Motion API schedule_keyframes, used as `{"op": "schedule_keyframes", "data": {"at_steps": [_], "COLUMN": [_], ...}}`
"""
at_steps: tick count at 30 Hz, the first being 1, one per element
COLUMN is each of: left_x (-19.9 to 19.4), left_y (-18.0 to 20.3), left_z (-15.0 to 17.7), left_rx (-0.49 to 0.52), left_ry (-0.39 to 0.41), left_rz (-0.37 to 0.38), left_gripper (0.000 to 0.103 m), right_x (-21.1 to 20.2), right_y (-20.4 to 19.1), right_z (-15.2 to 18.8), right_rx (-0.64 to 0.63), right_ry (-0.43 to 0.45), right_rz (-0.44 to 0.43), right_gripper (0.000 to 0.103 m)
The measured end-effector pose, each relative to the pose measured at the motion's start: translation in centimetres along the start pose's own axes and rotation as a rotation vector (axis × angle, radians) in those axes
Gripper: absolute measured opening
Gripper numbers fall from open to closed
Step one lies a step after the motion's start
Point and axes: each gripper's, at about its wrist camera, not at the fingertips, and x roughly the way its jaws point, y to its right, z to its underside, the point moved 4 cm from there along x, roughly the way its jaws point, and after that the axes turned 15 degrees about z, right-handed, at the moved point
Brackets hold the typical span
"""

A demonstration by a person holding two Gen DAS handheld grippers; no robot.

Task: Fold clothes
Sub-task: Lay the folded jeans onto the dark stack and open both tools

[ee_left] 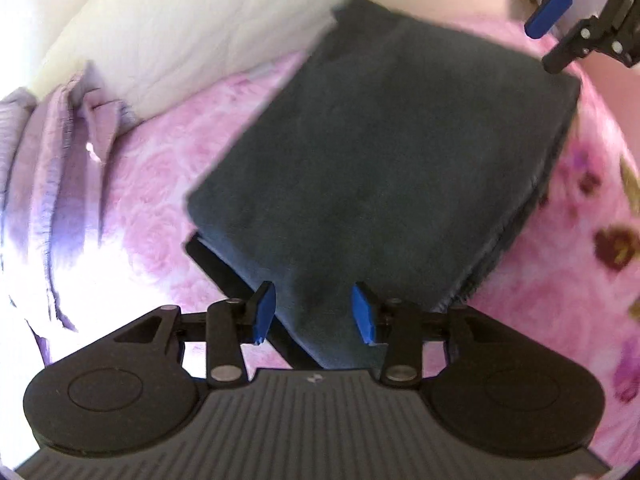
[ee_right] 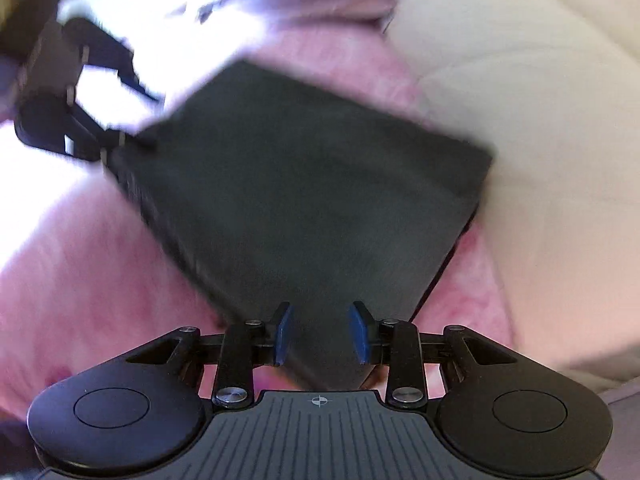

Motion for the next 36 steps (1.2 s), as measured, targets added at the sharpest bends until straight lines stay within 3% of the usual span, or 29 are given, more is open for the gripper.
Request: {"op": "schedule_keyframes", "data": {"at_steps": [4,10,12,14,17,19,22,25,32,36], "left_x": [-0.4,4.4,5.7,6.3,6.8,6.6,5.9,3.8,-2.1,0.6], "left_y": [-2.9,-6.6,-7.1,-7.4,-8.2,-8.6,-9.1,-8.8,-3.8,-1.6], "left_z": [-1.4,-4.4,-4.7,-4.7,-4.5,-4.3,-4.0,-3.3,0.6,1.8], "left_rx": [-0.090,-0.155,-0.149,-0.137,-0.152,-0.182,-0.210,-0.220,-0.278,-0.246], "left_ry": [0.029,0.033,0.033,0.048,0.063,0.065,0.068,0.068,0.098,0.038], "left_rz": [-0.021,0.015,0.006,-0.007,-0.008,-0.001,0.019,0.002,0.051,0.066], "left_gripper": [0.039,0.038,0.040,0.042,0.049,0.055,0.056,0.042,0.043,0.043], "right_x": [0.1,7.6,11.3,14.6,17.0,16.8,15.4,12.8,3.7,2.2], "right_y": [3.2,6.7,7.2,7.8,8.4,8.4,8.8,8.8,4.0,0.8], "right_z": [-2.5,-7.7,-9.4,-9.9,-10.5,-10.2,-9.8,-9.3,-4.3,-0.9], "right_rx": [0.060,0.157,0.182,0.204,0.198,0.179,0.198,0.248,0.209,0.195], "right_ry": [0.063,0.079,0.046,0.000,0.015,0.028,0.021,0.027,0.074,0.011], "right_rz": [0.039,0.100,0.108,0.119,0.116,0.122,0.116,0.104,0.027,-0.015], "right_gripper": [0.034,0.034,0.034,0.034,0.034,0.034,0.035,0.035,0.035,0.035]}}
